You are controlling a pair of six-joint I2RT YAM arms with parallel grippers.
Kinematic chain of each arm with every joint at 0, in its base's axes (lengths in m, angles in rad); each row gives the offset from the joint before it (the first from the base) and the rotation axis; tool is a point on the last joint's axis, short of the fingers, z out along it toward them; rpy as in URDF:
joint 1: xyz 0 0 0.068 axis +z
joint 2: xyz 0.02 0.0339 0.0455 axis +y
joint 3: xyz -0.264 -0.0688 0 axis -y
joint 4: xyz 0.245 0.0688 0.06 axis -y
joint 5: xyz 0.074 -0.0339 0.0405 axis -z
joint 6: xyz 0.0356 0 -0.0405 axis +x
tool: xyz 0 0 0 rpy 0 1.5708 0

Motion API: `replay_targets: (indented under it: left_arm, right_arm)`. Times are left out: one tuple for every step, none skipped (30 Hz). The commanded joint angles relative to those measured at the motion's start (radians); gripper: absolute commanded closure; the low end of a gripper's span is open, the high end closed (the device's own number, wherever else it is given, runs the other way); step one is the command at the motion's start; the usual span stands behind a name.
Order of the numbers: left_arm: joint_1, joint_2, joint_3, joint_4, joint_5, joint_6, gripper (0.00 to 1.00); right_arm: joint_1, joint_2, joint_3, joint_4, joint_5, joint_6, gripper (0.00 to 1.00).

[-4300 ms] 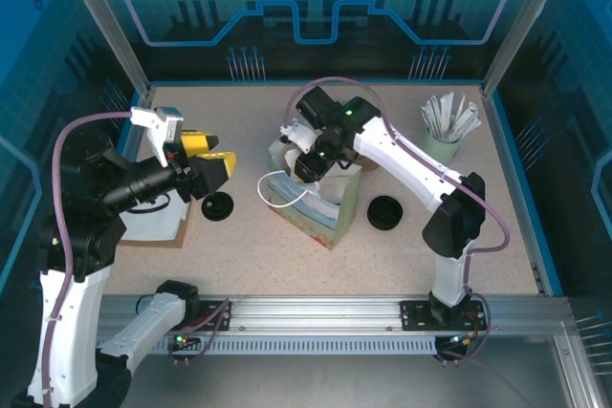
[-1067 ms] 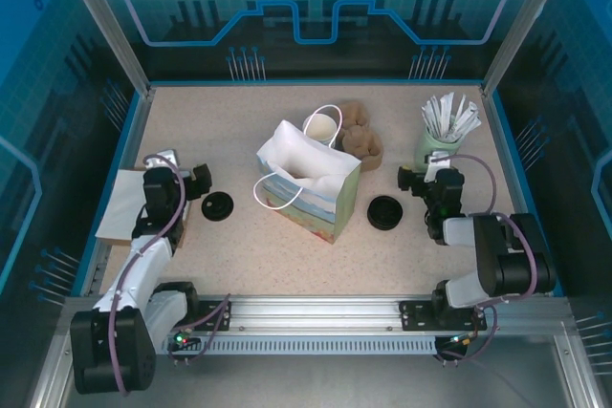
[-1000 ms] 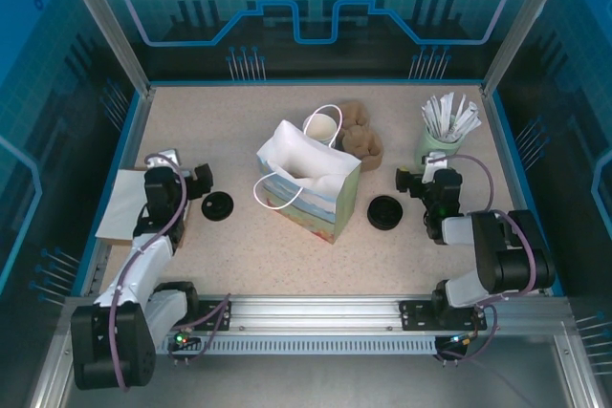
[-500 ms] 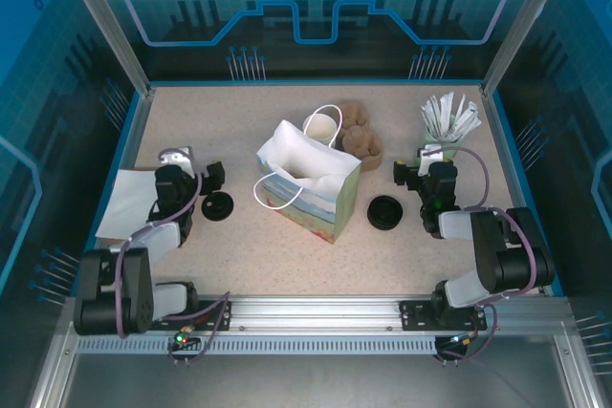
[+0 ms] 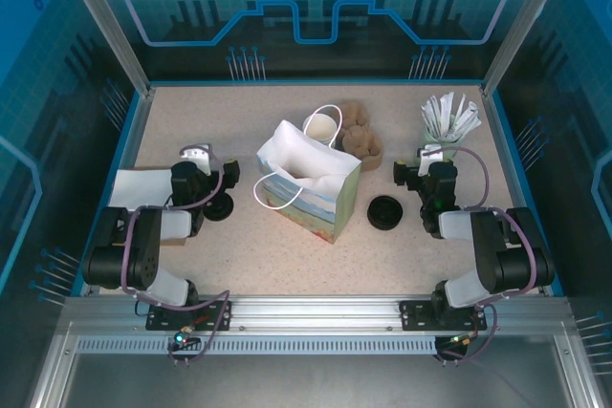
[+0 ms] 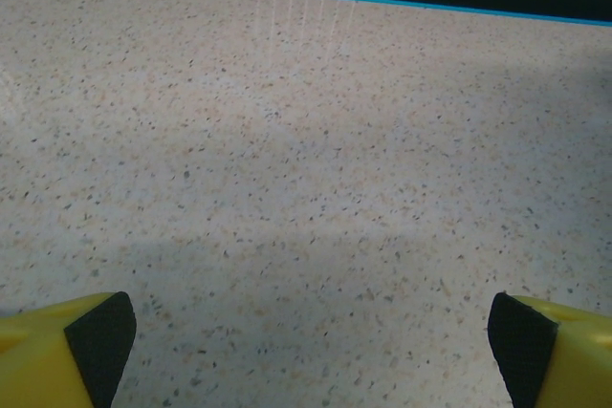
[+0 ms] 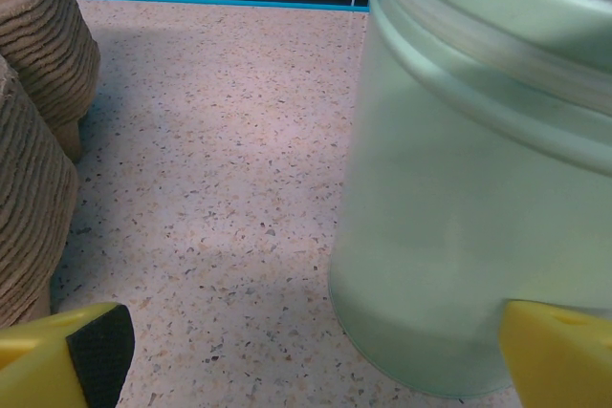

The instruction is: Pack the takeout coffee

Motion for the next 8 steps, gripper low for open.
replay_targets:
  left_arm:
    - [-0.007,0.006,0.014,-0.022,0.002,0.015,0.01]
    - [-0.007,0.004,0.016,-0.026,0.003,0.015,0.01]
    - [-0.007,0.005,0.015,-0.022,0.003,0.015,0.01]
    - [-0.007,0.005,0.015,-0.024,0.001,0.016,0.01]
    - [-0.006,0.004,0.015,-0.023,0.0,0.017,0.01]
    - [-0.007,0.005,0.016,-0.025,0.0,0.016,0.01]
    - [-0.007,0.005,0.015,-0.026,0.001,0.016,0.01]
    - [-0.006,0.005,0.016,-0.024,0.001,0.016,0.01]
  right_arm:
    - [0.013,0.009,0.014,0.006,0.024,-0.011,0.0]
    - [0.013,0.009,0.015,0.004,0.023,-0.011,0.0]
    - [0.013,0.009,0.016,0.001,0.023,-0.011,0.0]
    - [0.013,0.009,0.017,0.001,0.023,-0.011,0.0]
    - [0.013,0.009,0.017,0.001,0.024,-0.011,0.0]
    - [0.013,0.008,0.017,0.001,0.022,-0.011,0.0]
    - [0.013,0.009,0.016,0.003,0.023,-0.011,0.0]
    - [0.013,0.009,0.015,0.003,0.022,-0.011,0.0]
